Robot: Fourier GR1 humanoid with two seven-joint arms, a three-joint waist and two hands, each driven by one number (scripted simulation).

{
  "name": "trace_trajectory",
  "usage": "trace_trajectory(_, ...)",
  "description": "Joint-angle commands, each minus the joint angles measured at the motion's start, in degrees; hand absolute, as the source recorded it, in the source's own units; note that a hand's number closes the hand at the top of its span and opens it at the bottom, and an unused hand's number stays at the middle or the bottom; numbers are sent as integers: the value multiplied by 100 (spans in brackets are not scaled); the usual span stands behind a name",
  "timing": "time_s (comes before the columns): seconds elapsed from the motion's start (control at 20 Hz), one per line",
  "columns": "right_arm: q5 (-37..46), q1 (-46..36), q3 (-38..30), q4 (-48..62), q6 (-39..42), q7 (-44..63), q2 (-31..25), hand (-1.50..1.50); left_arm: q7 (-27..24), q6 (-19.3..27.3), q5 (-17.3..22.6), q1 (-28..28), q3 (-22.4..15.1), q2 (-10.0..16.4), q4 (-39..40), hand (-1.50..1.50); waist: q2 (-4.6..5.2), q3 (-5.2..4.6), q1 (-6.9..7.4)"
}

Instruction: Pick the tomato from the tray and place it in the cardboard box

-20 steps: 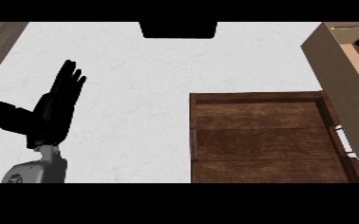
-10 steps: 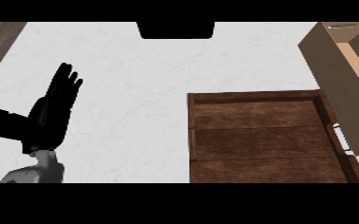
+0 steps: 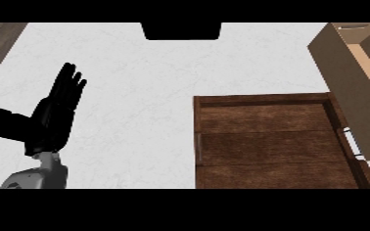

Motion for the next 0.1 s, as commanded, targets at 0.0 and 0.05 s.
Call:
trace_trajectory(0.0, -400, 217, -77, 524, -22, -419, -286, -150, -267, 83, -148, -1, -120, -155, 135, 0, 15, 2, 37)
trace_trajectory(0.05, -521, 632, -134, 214, 305, -476, -255, -150, 53, -145, 149, -27, 133, 126, 6, 0, 6, 1, 14)
